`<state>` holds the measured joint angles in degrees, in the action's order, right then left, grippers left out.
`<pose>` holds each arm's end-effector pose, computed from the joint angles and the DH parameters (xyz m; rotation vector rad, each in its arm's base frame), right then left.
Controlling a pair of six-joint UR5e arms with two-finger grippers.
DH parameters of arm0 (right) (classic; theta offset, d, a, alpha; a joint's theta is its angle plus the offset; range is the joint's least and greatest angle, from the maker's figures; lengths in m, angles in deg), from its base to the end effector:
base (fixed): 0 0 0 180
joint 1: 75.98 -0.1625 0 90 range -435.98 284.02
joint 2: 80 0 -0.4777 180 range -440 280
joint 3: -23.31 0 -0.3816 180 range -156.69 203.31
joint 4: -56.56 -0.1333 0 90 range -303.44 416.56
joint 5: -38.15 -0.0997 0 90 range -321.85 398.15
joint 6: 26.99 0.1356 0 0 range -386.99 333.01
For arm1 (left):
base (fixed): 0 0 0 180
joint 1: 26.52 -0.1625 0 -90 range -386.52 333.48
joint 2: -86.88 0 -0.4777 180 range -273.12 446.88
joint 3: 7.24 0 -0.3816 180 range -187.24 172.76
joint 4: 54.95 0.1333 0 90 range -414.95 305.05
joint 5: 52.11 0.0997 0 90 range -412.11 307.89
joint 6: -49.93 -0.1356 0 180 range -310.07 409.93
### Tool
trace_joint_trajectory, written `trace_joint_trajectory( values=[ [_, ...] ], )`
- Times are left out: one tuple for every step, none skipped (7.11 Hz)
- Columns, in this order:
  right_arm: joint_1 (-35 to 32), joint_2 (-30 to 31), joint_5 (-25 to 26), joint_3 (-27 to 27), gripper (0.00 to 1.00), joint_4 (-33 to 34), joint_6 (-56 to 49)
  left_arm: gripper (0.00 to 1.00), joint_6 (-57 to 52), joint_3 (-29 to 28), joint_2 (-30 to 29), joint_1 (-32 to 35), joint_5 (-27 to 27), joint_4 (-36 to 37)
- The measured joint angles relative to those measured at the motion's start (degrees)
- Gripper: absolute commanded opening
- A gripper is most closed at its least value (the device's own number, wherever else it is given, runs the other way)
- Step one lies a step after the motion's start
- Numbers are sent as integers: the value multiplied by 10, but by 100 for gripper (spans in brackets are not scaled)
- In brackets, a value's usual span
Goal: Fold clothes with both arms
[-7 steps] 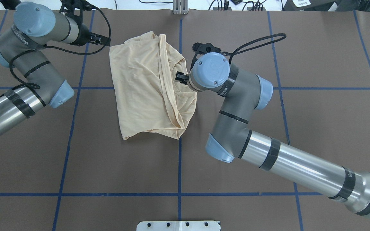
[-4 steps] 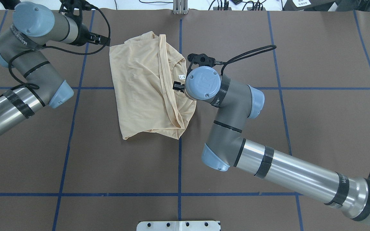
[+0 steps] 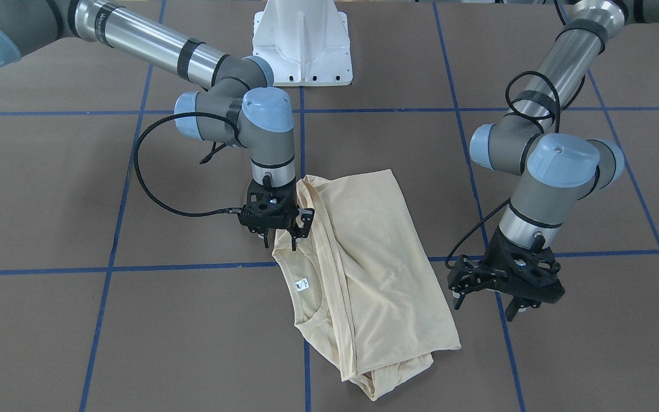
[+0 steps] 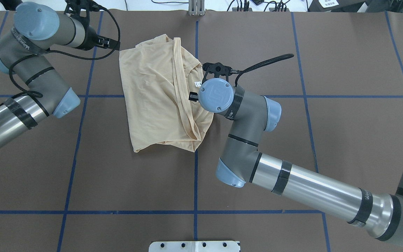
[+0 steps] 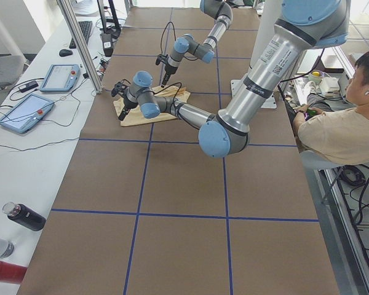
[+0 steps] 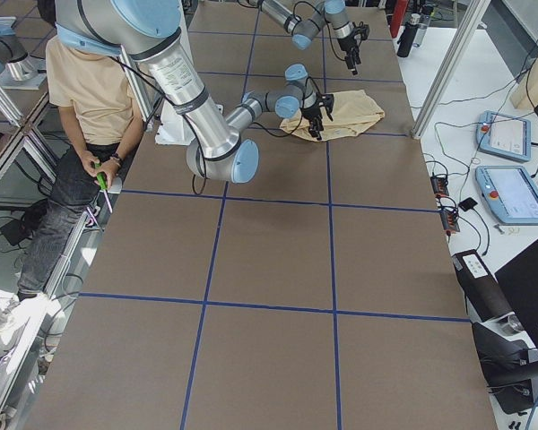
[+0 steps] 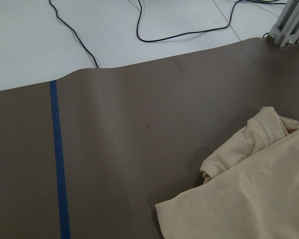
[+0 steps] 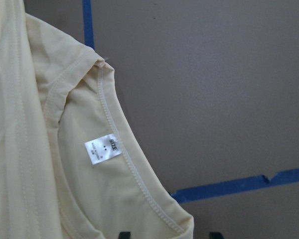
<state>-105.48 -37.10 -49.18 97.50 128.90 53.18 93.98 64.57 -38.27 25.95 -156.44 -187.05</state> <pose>-0.6655 -0.5370 0.3033 0.3304 -0.7938 0.3419 0.4107 -0.6983 0.4238 0.6271 0.8414 0.0257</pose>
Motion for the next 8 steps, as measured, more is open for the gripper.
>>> trace_joint_trajectory(
  values=[
    [1,-4,0,-4,10,0,0,100,0,0,0,0,0,0],
    [1,-5,0,-6,0,0,1,100,0,0,0,0,0,0],
    [2,-5,1,-7,0,0,1,100,0,0,0,0,0,0],
    [2,-4,0,-5,0,0,0,100,1,0,0,0,0,0],
    [2,1,-3,3,0,0,-2,100,2,1,0,0,0,-1],
    [3,16,-5,22,0,0,-7,100,3,1,0,0,0,-1],
    [4,41,-6,54,0,0,-10,100,4,1,0,0,0,-1],
    [10,69,-6,94,12,2,-11,100,6,2,0,0,0,-1]
  ],
)
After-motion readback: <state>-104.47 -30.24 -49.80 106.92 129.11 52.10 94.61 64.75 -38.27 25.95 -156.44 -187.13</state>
